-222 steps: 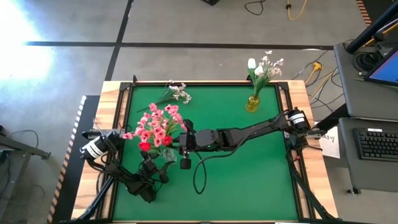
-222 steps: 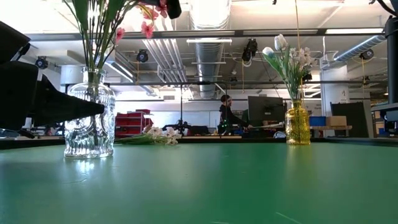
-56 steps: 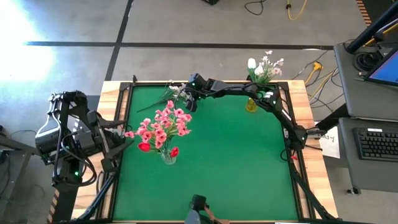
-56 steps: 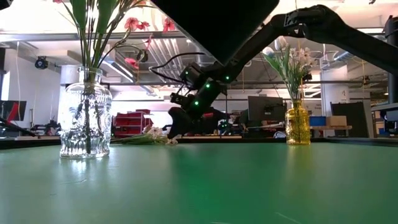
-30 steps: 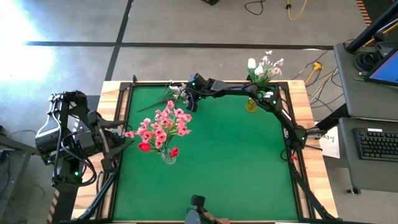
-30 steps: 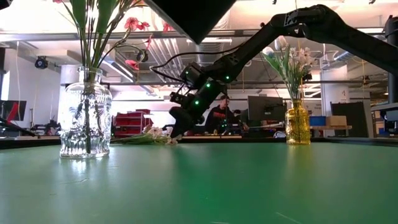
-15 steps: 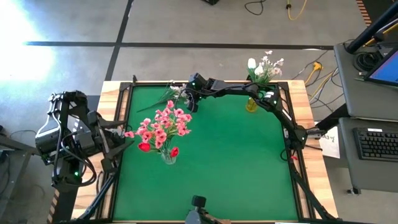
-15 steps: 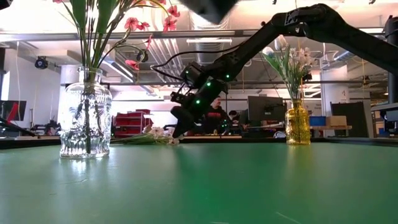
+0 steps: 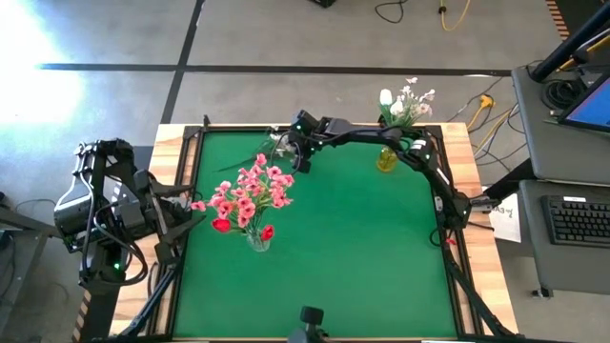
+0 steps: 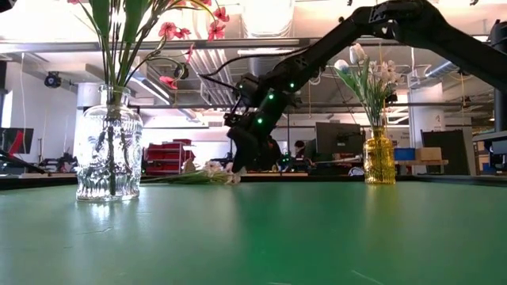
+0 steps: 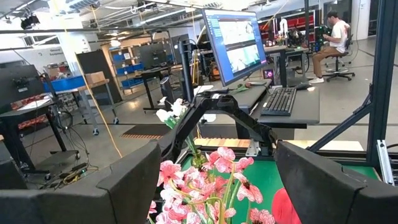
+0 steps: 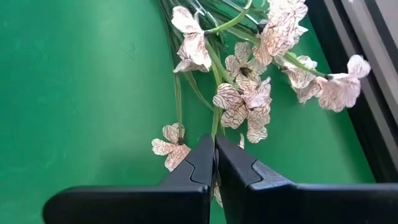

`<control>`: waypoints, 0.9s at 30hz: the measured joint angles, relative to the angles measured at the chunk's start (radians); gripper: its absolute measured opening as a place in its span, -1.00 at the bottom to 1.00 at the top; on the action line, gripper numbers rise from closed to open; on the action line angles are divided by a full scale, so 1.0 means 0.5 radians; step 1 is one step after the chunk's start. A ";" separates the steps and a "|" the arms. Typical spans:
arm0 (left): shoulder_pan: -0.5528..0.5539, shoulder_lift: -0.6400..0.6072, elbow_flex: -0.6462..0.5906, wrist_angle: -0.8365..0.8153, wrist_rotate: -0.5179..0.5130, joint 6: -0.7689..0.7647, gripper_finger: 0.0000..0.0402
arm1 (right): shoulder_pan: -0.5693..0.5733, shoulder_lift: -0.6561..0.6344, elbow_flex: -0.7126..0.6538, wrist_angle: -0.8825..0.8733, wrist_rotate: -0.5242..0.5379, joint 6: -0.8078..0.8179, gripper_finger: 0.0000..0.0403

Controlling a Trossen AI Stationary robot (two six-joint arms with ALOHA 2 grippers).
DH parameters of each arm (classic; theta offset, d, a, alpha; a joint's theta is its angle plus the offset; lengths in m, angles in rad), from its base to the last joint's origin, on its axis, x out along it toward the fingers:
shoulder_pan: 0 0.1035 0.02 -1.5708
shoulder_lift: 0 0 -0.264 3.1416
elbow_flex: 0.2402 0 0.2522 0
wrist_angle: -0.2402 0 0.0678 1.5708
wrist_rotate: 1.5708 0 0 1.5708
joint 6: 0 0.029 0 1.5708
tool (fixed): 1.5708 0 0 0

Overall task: Sort flowers into vase by color
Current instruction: Put the white flower into the transparent vase

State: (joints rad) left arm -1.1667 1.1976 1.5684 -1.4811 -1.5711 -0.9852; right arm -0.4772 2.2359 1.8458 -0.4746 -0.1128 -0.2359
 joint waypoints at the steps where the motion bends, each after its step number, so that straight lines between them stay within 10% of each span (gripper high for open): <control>1: 0.000 0.000 0.000 0.000 0.000 0.000 0.48 | 0.006 -0.007 0.000 -0.015 0.000 0.006 -0.95; 27: 0.000 0.002 0.000 0.053 0.000 0.001 0.48 | 0.047 -0.159 0.000 -0.638 0.001 0.265 -0.96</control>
State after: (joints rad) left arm -1.1667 1.1984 1.5684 -1.4545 -1.5711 -0.9848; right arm -0.4538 2.1562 1.8458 -0.7938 -0.1123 -0.1035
